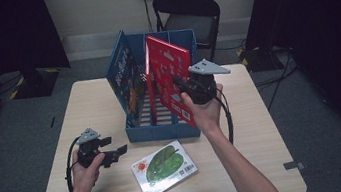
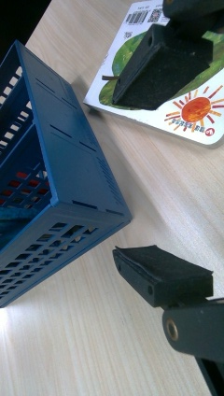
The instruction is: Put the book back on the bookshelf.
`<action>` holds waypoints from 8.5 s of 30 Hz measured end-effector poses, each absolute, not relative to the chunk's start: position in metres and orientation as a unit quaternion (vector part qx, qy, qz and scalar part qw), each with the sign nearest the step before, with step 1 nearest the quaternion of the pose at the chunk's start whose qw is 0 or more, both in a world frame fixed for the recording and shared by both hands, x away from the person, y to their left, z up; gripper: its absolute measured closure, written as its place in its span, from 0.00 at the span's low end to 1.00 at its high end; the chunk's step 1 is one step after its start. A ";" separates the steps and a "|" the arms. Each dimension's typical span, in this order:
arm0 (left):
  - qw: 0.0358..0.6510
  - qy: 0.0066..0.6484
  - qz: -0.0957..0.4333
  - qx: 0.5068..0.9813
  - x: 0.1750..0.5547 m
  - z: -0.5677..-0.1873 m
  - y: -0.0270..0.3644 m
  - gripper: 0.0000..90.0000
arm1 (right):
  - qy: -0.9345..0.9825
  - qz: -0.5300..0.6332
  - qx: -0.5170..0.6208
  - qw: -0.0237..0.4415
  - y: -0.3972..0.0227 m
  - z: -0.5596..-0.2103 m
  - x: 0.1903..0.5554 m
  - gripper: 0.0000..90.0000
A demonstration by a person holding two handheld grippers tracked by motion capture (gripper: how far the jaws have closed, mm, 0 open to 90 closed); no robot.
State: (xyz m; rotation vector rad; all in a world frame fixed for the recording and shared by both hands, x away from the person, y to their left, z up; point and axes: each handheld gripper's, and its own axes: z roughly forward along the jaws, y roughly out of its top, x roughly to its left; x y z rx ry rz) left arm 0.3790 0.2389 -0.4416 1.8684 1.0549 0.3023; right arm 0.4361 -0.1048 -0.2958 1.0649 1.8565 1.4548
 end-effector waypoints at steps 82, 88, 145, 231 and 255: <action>0.463 0.417 0.114 0.774 0.379 -0.446 0.229 0.24 | 0.623 0.492 0.505 0.338 -0.035 -0.378 0.494 0.89; 0.463 0.415 0.114 0.775 0.378 -0.446 0.228 0.24 | 0.639 0.488 0.492 0.334 -0.038 -0.387 0.473 0.88; 0.459 0.412 0.111 0.779 0.378 -0.447 0.225 0.24 | 0.635 0.495 0.476 0.355 -0.038 -0.395 0.454 0.86; 0.455 0.415 0.108 0.781 0.379 -0.449 0.224 0.24 | 0.730 0.480 0.415 0.253 -0.042 -0.414 0.468 0.80; 0.455 0.415 0.108 0.780 0.379 -0.449 0.225 0.25 | 0.748 0.476 0.395 0.239 -0.045 -0.416 0.468 0.89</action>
